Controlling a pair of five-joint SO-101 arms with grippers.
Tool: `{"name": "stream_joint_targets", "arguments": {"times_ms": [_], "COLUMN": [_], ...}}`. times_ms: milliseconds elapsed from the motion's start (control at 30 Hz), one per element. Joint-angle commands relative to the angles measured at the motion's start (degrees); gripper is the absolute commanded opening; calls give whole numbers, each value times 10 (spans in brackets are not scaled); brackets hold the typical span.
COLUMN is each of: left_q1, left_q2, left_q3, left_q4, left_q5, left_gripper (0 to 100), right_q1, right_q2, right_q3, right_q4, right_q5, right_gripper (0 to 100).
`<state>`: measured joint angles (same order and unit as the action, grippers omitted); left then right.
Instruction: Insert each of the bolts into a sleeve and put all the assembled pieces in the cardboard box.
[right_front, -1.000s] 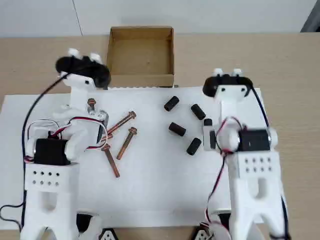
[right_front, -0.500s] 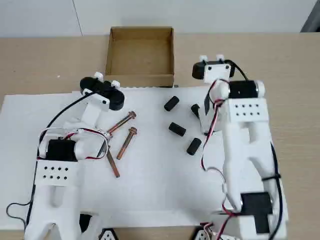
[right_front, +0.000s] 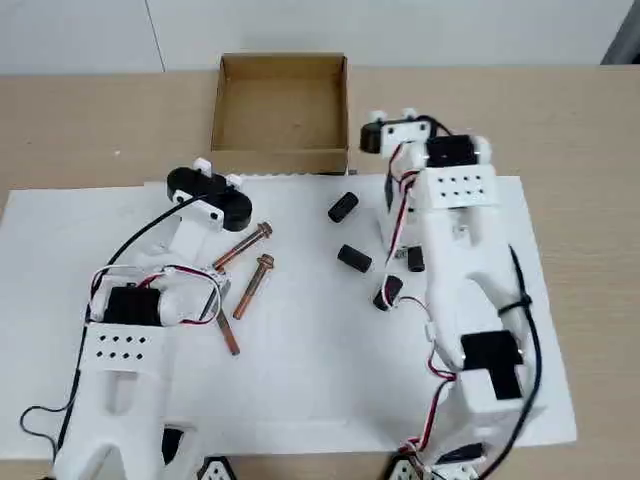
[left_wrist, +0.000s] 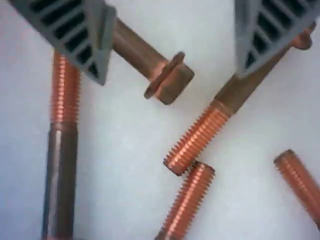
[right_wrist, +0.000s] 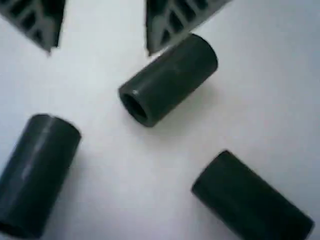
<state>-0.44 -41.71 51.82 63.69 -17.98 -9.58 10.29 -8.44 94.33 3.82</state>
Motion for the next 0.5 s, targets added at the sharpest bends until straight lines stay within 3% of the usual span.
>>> {"name": "stream_joint_targets", "arguments": {"times_ms": [0, 467], "left_q1": [3, 4], "left_q2": [1, 1], "left_q3": [0, 25], "left_q4": [-18, -18], "left_q5": [-3, -3], "left_gripper": [166, 166], "right_q1": [0, 34], "right_q2": [15, 78], "right_q3": [-25, -25], "right_q4": [-18, -84], "right_q5": [4, 40], "right_gripper": [125, 128]}}
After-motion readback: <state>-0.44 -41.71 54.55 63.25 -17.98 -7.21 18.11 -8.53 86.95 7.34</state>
